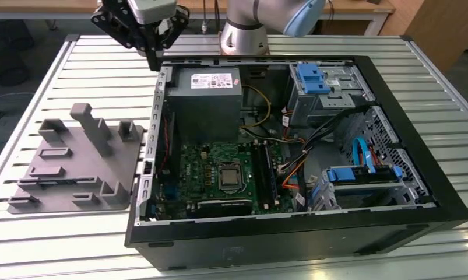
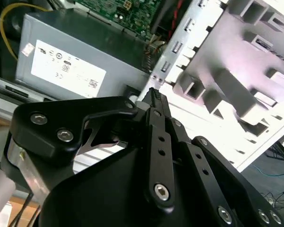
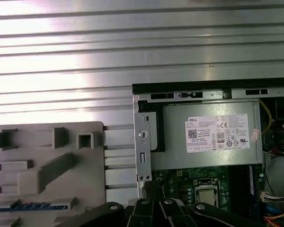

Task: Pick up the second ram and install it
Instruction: 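Reach for the second ram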

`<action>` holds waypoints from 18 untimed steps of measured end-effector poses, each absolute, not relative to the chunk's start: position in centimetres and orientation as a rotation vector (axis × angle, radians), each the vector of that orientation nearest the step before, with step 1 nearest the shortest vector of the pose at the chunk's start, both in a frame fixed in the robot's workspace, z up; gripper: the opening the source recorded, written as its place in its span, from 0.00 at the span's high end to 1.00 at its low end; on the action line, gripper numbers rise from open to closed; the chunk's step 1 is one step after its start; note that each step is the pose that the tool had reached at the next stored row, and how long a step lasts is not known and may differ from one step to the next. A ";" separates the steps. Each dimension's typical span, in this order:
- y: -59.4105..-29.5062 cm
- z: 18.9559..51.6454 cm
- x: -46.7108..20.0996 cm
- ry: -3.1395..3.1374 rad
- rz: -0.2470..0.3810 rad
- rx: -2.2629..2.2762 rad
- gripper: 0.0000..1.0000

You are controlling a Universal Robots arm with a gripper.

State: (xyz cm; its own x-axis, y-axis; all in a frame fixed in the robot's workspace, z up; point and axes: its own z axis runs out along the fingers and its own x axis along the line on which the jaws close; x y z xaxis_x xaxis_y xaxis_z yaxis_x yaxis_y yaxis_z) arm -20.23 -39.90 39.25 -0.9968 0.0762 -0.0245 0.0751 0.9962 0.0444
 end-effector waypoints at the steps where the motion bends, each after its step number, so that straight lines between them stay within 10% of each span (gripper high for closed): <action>1: -39.9 39.2 -20.6 3.113 0.068 0.118 0.90; 18: -40.0 38.9 -25.7 3.113 0.068 0.118 0.90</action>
State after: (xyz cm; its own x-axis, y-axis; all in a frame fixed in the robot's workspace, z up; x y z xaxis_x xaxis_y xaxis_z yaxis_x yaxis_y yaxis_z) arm -25.73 -39.99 38.85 -0.9968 0.0762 -0.0244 0.0750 0.9962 0.0443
